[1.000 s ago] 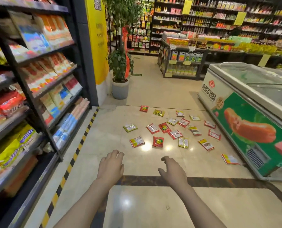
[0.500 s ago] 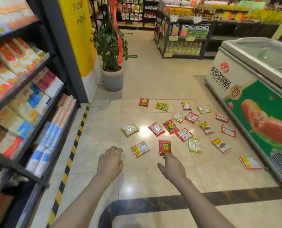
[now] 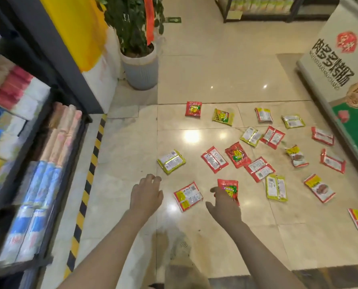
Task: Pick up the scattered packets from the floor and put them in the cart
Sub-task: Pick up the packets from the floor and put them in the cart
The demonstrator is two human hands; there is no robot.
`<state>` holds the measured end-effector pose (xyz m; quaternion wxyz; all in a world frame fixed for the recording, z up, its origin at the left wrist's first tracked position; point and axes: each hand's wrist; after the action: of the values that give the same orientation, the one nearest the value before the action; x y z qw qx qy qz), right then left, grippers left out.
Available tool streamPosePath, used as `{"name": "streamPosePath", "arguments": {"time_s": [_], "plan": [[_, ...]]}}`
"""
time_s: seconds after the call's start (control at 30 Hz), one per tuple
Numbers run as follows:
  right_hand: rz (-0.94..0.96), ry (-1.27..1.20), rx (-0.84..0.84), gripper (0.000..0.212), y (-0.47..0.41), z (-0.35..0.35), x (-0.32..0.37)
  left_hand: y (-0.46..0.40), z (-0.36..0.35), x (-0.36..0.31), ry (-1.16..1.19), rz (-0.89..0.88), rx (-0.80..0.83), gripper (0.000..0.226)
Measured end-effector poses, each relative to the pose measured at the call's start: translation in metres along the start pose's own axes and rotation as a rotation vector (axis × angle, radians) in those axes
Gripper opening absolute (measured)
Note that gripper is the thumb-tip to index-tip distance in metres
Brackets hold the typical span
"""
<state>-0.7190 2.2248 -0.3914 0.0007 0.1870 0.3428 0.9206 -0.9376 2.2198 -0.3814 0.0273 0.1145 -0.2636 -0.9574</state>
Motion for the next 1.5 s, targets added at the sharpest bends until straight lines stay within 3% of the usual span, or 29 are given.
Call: {"name": "streamPosePath", "arguments": {"time_s": [0.23,0.43,0.57,0.77,0.87,0.93,1.1,1.27,1.37,1.5], "plan": [[-0.053,0.035,0.177,0.055,-0.163,-0.045,-0.016,-0.174,-0.042,0.029,-0.074,-0.003,0.131,0.042],[-0.045,0.037,0.256,0.064,-0.322,-0.138,-0.049,-0.335,-0.149,0.073,-0.024,-0.063,0.188,0.035],[-0.065,0.113,0.308,0.072,-0.429,-0.224,-0.093,-0.447,-0.234,0.094,-0.163,-0.098,0.157,0.042],[-0.130,0.254,0.514,0.098,-0.509,-0.321,-0.147,-0.555,-0.329,0.121,-0.226,-0.125,0.229,0.048],[-0.065,0.377,0.464,0.113,-0.525,-0.341,-0.158,-0.582,-0.350,0.128,-0.281,-0.114,0.256,0.056],[-0.127,0.415,0.418,0.118,-0.536,-0.341,-0.163,-0.593,-0.357,0.130,-0.305,-0.104,0.280,0.060],[0.002,0.328,0.303,0.086,-0.580,-0.312,-0.161,-0.613,-0.361,0.132,-0.305,-0.083,0.319,0.059],[0.043,0.336,0.127,0.081,-0.628,-0.273,-0.150,-0.630,-0.359,0.133,-0.323,-0.079,0.256,0.057],[-0.072,0.176,0.009,0.071,-0.639,-0.262,-0.148,-0.639,-0.353,0.132,-0.295,-0.091,0.156,0.050],[-0.373,-0.402,-0.096,0.082,-0.649,-0.254,-0.142,-0.660,-0.336,0.132,-0.185,0.036,0.158,0.062]]}}
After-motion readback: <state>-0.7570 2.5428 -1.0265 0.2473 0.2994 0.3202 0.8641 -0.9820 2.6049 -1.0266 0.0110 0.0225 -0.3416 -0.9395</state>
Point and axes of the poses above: each hand's wrist, its own y-axis away from the middle knuckle, its own z-axis out of the back of the hand, x = y × z, and after that the axes turned 14 degrees about x, right-handed
